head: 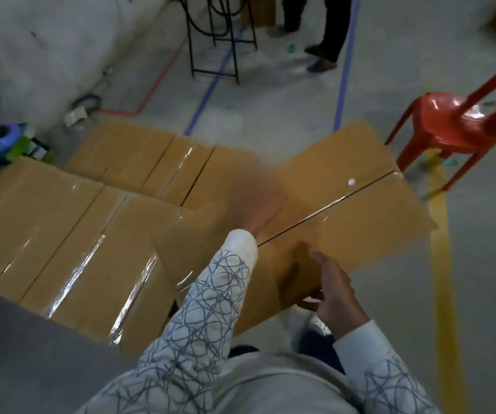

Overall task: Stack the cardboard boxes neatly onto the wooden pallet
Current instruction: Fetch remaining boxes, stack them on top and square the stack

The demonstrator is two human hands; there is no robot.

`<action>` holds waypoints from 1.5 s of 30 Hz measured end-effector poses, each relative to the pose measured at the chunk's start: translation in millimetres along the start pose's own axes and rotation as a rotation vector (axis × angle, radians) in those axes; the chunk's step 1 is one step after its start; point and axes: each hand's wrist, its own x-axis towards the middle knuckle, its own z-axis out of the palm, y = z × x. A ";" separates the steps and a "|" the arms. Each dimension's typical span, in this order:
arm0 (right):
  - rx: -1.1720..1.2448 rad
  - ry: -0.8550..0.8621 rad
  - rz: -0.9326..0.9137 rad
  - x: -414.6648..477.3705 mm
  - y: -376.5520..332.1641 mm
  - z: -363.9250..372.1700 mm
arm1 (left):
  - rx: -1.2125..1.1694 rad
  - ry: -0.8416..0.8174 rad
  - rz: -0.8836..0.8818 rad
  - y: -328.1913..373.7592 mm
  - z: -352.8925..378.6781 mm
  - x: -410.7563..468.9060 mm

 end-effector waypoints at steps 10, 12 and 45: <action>-0.196 -0.089 -0.079 79.2 -221.7 82.1 | -0.020 0.255 -0.286 42.9 -38.1 179.6; -0.217 -0.120 -0.078 100.8 -256.9 107.4 | -0.009 0.262 -0.319 42.4 -38.6 223.9; -0.977 -0.522 -0.408 387.7 -832.9 674.0 | -0.207 0.687 -0.997 -43.3 -176.0 916.4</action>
